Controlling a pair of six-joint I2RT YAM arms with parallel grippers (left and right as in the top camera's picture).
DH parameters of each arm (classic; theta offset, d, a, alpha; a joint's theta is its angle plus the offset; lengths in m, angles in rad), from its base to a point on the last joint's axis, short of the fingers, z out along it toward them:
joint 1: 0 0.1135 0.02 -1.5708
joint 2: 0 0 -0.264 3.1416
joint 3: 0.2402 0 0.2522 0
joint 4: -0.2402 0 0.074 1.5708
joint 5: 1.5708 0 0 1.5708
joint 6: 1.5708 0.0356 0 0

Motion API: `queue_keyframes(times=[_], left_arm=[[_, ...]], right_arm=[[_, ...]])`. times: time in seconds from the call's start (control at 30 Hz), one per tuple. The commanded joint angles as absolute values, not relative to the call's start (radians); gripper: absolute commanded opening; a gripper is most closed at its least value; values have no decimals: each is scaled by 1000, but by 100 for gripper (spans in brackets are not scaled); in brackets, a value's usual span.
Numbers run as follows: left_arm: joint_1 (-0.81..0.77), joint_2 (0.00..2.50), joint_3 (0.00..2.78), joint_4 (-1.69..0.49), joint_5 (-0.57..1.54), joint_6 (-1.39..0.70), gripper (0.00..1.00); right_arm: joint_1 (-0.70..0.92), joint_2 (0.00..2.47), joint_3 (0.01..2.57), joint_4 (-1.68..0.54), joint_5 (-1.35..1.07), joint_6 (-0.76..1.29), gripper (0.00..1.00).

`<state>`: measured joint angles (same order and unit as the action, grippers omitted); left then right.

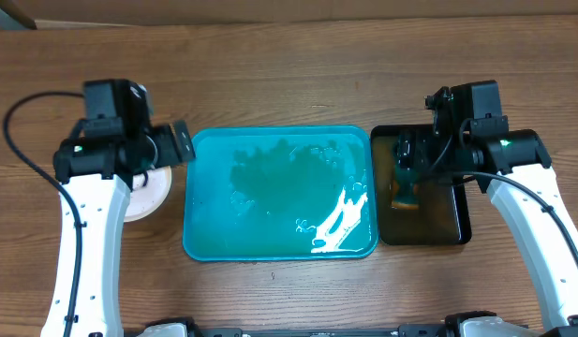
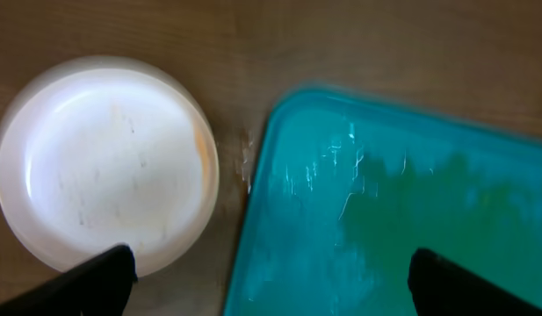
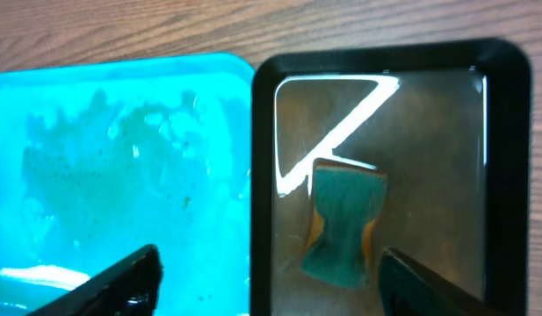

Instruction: Clean dirty plates on tray and stack at the side

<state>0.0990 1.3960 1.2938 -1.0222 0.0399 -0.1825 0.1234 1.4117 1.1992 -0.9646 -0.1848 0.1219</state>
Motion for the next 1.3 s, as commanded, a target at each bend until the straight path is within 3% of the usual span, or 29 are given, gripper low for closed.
queue_keyframes(times=[0.0, 0.07, 0.13, 0.33, 0.63, 0.8, 1.27], left_arm=[[84, 1398, 1297, -1152, 53, -180, 100], [84, 1398, 1296, -1241, 57, -180, 100], [84, 1395, 1296, -1305, 70, -179, 100], [84, 1294, 1223, -1338, 124, -152, 100], [84, 800, 937, -1056, 199, -123, 100], [84, 603, 868, -1019, 199, -127, 100], [84, 567, 866, -1047, 200, -127, 100]], right_arm=[[124, 1390, 1219, -1023, -202, 96, 84], [124, 1390, 1219, -1074, -179, 107, 88], [124, 1386, 1219, -1102, -166, 136, 100], [124, 1295, 1179, -1116, -165, 161, 100], [124, 817, 938, -971, -101, 187, 100], [124, 618, 883, -955, -98, 187, 100], [124, 577, 883, -955, -98, 187, 100]])
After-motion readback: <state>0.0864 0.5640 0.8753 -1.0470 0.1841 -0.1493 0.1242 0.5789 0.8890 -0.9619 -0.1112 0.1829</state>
